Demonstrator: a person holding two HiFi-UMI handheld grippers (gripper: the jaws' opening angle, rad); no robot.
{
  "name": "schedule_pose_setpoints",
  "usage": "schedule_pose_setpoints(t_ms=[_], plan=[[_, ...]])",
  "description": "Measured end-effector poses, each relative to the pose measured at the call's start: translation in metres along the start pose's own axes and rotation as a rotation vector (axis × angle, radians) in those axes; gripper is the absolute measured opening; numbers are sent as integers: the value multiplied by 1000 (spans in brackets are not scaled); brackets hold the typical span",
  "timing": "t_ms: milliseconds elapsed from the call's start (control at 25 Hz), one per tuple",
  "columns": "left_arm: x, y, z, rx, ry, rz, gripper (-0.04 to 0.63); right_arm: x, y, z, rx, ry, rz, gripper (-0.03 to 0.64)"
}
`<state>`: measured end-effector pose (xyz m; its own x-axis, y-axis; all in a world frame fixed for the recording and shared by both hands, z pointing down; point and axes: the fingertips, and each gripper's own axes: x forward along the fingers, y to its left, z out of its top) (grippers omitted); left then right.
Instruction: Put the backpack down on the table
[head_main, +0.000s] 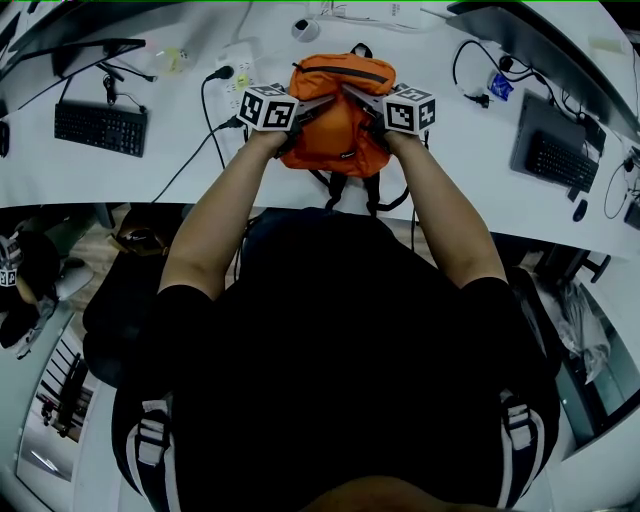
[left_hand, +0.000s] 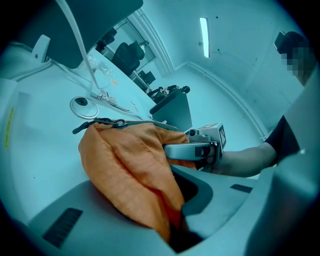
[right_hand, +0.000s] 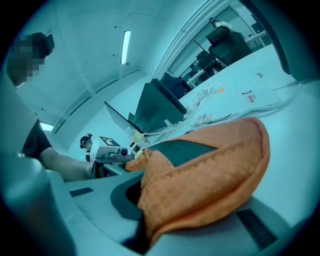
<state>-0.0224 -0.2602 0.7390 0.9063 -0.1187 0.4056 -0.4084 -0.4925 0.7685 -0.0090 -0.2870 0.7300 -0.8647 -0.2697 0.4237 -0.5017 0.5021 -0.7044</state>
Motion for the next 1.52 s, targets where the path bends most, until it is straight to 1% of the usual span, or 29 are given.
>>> schedule_pose_setpoints(t_ms=[320,600,880,1000,1040,1080,1120,1240,1440,1520], plan=[[2,1,1,-8,0,-15,69,3,-4,-2,4,12,-18,46],[2,3,1,-1,-1,-4,71,3,-5,-2,-2,21,-32,46],[0,1,0,-23,-2,4,77,1,-5,-3,9,56,-66,69],[-2,3,1,-22,-2,29,94,0,-5,-4,14,67,-71,94],[-3,4,1,-22,-1,41,105,1,-5,-5,12,76,-70,113],[-4,4,1,-23,0,53,125,1,-4,-6,10,86,-68,160],[-5,4,0,-20,2,65,150,1,-3,-8,7,94,-66,194],[-7,4,0,-7,4,92,198,-2,-1,-9,6,98,-64,236],[-10,0,-1,3,9,118,250,-8,5,-6,17,80,-52,265],[-13,1,-1,10,10,139,260,-12,3,-5,11,75,-68,273]])
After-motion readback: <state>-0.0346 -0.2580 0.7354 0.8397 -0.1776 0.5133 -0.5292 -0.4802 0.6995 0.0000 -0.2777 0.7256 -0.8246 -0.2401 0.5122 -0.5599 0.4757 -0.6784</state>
